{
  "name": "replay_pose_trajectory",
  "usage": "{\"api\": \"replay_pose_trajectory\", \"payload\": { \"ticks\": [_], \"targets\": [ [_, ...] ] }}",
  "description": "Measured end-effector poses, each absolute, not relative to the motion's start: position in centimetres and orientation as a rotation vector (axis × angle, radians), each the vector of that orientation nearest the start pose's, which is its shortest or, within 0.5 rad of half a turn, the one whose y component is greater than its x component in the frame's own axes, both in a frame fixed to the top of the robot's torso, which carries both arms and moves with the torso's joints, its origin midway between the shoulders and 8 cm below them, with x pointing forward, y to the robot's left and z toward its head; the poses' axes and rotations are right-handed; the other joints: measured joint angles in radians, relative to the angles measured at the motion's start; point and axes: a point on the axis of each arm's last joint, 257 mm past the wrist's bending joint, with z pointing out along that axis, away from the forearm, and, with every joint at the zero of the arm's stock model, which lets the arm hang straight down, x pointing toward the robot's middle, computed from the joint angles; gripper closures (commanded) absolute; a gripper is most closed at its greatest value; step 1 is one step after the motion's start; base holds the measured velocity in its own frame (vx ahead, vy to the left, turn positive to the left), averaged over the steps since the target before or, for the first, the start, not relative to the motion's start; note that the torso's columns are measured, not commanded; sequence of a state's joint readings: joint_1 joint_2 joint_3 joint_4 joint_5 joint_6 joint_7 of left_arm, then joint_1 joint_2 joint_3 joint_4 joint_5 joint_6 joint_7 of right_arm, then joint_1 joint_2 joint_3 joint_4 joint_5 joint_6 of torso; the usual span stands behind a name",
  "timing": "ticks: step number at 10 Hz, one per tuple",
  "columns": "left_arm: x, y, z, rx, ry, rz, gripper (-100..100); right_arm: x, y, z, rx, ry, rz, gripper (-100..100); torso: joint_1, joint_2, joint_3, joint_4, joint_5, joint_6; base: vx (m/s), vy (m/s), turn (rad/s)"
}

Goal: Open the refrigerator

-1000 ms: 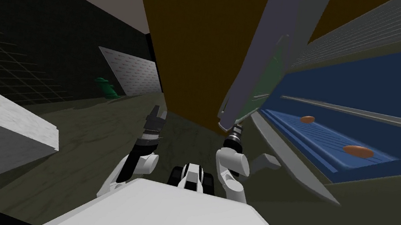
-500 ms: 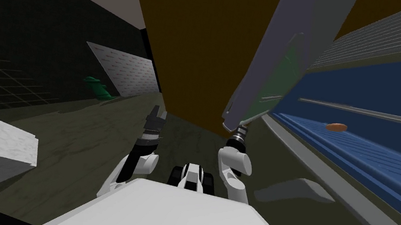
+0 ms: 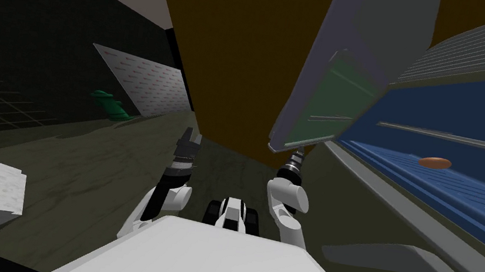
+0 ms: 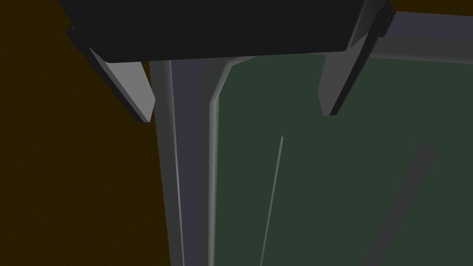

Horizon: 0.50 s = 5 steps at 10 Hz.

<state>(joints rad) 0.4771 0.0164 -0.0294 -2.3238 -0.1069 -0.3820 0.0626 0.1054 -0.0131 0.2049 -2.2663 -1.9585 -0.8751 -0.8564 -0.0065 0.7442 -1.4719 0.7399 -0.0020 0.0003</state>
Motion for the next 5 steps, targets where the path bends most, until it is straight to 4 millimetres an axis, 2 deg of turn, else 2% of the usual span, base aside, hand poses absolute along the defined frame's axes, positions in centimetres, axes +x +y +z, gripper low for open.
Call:
{"api": "replay_pose_trajectory", "payload": {
  "ticks": [3, 5],
  "targets": [
    [35.9, 25.7, 2.7, -0.654, 0.706, -1.310, 0, 43.4, -34.0, -4.1, -0.842, 1.484, -1.816, -100, 0.009, -0.008, -0.005, -0.003, 0.003, 0.000, 0.036, 0.025, -0.014],
    [35.9, 25.7, 2.7, -0.654, 0.706, -1.310, 0, 43.2, -34.8, -3.7, -0.852, 1.459, -1.849, -100, 0.008, -0.009, -0.006, -0.003, 0.003, 0.000, 0.100, 0.077, -0.034]
  ]
}}
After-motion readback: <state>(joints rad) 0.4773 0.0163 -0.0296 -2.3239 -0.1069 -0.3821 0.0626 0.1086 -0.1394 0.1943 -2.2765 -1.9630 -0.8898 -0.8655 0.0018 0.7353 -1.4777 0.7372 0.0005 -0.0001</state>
